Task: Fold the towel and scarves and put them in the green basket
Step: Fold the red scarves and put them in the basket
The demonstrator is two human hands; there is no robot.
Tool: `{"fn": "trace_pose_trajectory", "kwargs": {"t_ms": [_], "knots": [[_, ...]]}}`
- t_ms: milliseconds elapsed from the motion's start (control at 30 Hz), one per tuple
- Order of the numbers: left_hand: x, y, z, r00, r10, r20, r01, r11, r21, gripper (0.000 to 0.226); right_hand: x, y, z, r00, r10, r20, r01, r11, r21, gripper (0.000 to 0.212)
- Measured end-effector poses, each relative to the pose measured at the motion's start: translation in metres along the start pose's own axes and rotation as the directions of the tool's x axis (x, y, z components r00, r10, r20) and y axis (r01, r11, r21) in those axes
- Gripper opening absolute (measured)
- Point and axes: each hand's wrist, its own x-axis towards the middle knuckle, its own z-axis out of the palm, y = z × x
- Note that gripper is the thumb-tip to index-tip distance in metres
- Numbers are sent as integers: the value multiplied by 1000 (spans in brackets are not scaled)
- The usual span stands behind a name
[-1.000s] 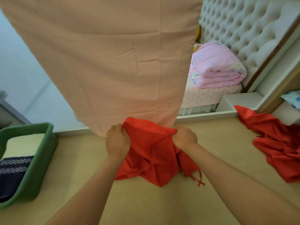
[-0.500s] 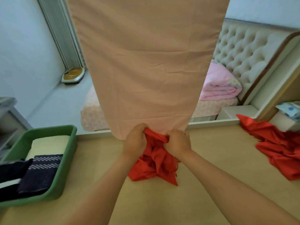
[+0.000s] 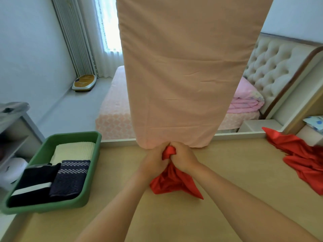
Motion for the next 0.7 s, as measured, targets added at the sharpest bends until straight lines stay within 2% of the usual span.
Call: {"fn": "trace_pose_trajectory", "kwargs": {"t_ms": [100,200,333,400,433,500,567,633,667,700], "knots": [[1,-7,-15,998,37,-41,-37,999,15,53,-3,8,3,997,-60,-57,60,998,-2,47],[2,-16,-24,994,-95,-50,96,995,28,46,-7,25,-3,996,-74,-60,69,995,-78,78],[1,-19,-29,911,-346,-224,357,934,10,29,-11,32,-13,996,90,-28,-94,974,-208,84],[1,-18,-33,878,-429,-214,437,899,-10,16,-11,32,-14,972,236,-7,-216,878,-427,88],[1,-18,-33,885,-428,-186,433,901,-11,16,-11,30,-13,960,278,17,-234,838,-492,93],[3,-17,-33,933,-344,-107,340,939,-55,15,-8,23,-3,964,241,109,-170,882,-438,102],[2,-10,-35,974,-220,-62,212,970,-118,13,-6,11,12,975,144,167,-85,944,-320,93],[1,-7,-40,984,-148,-102,132,980,-145,13,-1,2,22,987,116,115,-92,977,-195,54],[-1,-7,-45,978,-142,-154,118,980,-158,14,2,-2,25,991,115,62,-102,979,-179,29],[-2,-11,-49,964,-156,-217,123,980,-156,15,6,-6,26,994,107,17,-101,975,-200,13]]}}
